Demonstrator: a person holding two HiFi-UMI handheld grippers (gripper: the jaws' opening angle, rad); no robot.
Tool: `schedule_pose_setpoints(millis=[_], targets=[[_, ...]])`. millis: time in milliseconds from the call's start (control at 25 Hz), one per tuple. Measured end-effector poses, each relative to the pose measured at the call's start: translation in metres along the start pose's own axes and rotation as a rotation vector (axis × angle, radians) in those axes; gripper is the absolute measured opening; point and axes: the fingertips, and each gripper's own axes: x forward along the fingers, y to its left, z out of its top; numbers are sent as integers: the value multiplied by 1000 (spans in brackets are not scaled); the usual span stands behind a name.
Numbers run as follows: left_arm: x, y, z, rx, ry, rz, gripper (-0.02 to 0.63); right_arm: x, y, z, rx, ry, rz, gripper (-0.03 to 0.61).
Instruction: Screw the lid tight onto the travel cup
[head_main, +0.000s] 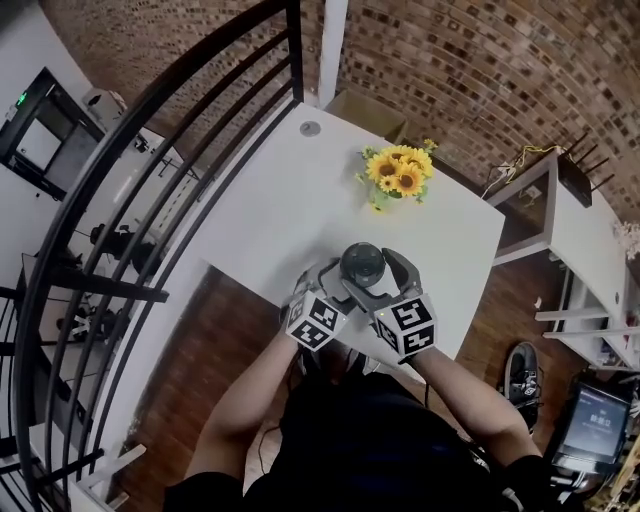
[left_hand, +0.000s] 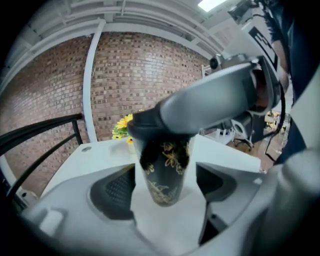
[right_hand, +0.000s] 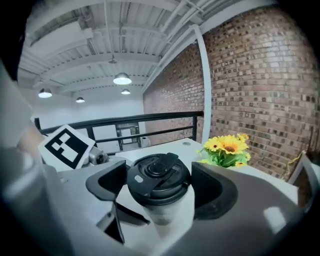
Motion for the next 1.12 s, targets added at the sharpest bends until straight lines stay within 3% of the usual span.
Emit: schedule_pose_setpoints(millis=[40,120,200,280,360,520,560,600,640,760,880,1120], targets=[[-2,-1,-4,-27,27,-2,400,-6,-2,7,30,-25,46,413],[-16,-3,-10,-101,38,5,405,-25,-10,24,81,-82,90,413],[-40,-3,-13,-192,12,33,405,-48,-20,35,116,-121,85,406],[-68,-5,-9,-277,-33,70,388,-70,-30,38,163,-151,61,360],[-96,-6,7,-314,-107,129,346,-90,-35,34,206,-171,26,298],[-141,-10,60,-302,-295,229,206,-115,-28,28,283,-200,-6,188],[-147,-15,73,-312,-335,223,107,-118,-23,29,301,-206,3,149],[-151,-20,84,-317,-361,205,4,-120,-16,31,317,-215,19,69],[-151,-27,90,-308,-369,184,3,-121,-9,34,324,-225,42,17],[-145,-41,102,-247,-345,170,3,-124,15,46,243,-254,110,11],[-144,-47,114,-236,-355,178,3,-131,26,52,129,-261,113,11],[-142,-56,114,-259,-338,167,3,-142,15,49,142,-266,67,11]])
